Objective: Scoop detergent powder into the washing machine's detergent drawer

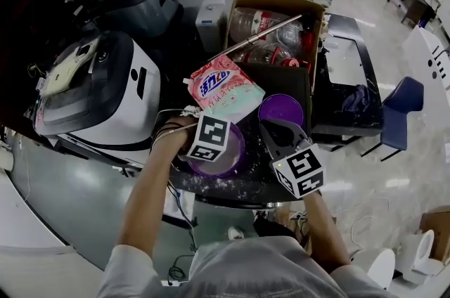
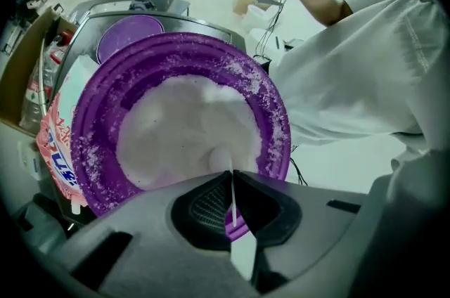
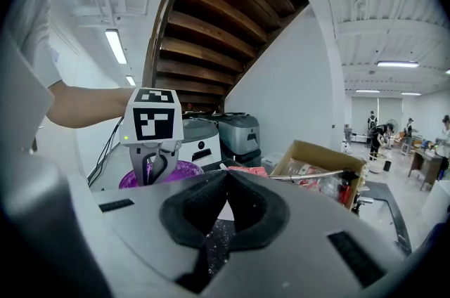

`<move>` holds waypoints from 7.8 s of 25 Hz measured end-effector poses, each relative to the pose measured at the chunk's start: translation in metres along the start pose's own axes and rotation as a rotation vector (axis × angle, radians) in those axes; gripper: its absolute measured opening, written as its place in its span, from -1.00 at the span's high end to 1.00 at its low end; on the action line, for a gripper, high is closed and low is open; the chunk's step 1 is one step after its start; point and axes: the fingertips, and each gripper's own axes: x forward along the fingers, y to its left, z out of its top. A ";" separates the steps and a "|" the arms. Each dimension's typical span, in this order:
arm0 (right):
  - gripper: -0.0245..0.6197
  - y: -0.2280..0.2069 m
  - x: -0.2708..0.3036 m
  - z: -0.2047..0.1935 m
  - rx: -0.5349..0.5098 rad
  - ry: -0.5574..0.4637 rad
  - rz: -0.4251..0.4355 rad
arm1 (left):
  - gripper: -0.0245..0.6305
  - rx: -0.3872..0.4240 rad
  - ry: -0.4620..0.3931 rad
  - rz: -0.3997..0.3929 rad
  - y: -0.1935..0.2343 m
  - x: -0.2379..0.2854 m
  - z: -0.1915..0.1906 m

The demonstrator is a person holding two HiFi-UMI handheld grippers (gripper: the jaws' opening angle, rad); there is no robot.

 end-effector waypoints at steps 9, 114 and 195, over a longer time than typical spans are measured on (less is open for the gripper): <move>0.91 -0.002 -0.008 -0.001 0.011 0.002 -0.023 | 0.88 0.013 -0.078 -0.108 -0.013 -0.005 0.009; 0.91 0.265 0.032 -0.067 -0.114 0.099 0.231 | 0.88 -1.332 -1.734 0.215 -0.111 0.143 -0.130; 0.91 0.230 -0.041 -0.037 -0.095 0.004 0.109 | 0.88 -1.269 -1.825 0.516 -0.159 0.097 -0.156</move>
